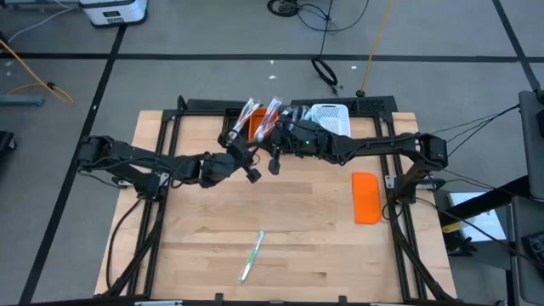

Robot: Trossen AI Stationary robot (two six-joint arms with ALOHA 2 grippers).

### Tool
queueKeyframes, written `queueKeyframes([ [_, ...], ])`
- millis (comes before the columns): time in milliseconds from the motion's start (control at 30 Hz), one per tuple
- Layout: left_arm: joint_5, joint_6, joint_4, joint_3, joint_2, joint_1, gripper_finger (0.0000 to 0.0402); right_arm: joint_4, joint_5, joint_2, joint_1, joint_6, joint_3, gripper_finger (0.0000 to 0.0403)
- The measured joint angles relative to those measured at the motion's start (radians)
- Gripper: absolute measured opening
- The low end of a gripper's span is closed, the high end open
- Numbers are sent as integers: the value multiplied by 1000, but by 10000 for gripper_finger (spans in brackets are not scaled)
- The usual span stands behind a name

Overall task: Pick & Place Toothbrushes
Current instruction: Put the orange toothbrush into the black bin

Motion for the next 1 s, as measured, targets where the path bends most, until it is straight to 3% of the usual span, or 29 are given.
queueKeyframes([
  [100,9,8,0,0,0,0,15,0,-2,0,0,1,0,9],
  [767,19,-33,-30,1,0,-1,3,-33,-5,-1,0,-10,0,17],
  [1000,-33,-53,-77,1,0,5,2,-62,22,0,-2,-58,1,65],
])
